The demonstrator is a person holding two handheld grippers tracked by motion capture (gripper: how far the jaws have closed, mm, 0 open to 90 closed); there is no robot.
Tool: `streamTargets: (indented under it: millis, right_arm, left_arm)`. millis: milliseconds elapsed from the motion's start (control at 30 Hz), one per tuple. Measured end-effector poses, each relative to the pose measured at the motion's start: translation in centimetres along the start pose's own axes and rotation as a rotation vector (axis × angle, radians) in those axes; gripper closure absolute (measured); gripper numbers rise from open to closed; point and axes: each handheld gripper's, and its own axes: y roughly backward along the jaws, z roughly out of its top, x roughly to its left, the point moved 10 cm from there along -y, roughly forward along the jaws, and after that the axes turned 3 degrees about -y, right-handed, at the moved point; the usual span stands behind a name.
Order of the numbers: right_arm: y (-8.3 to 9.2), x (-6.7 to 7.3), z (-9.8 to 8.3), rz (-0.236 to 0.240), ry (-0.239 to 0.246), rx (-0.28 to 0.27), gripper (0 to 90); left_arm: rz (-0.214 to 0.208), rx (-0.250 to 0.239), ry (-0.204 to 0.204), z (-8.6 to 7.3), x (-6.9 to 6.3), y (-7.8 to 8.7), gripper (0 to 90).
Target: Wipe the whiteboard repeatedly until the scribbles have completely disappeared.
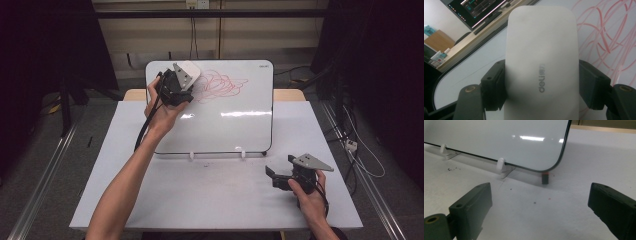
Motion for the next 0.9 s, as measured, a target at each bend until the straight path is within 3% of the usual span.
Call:
streamTargets:
  millis: [533,900]
  right_arm:
    - [0.1,0.1,0.0,0.005,0.004,0.001,5.4]
    - [0.3,0.2,0.0,0.006,0.011,-0.005,5.4]
  left_arm:
    - [-0.014,0.015,-0.017,-1.2,-1.5,0.2,31.2]
    - [-0.016,0.026,-0.029,-2.2,-3.2,0.6,31.2]
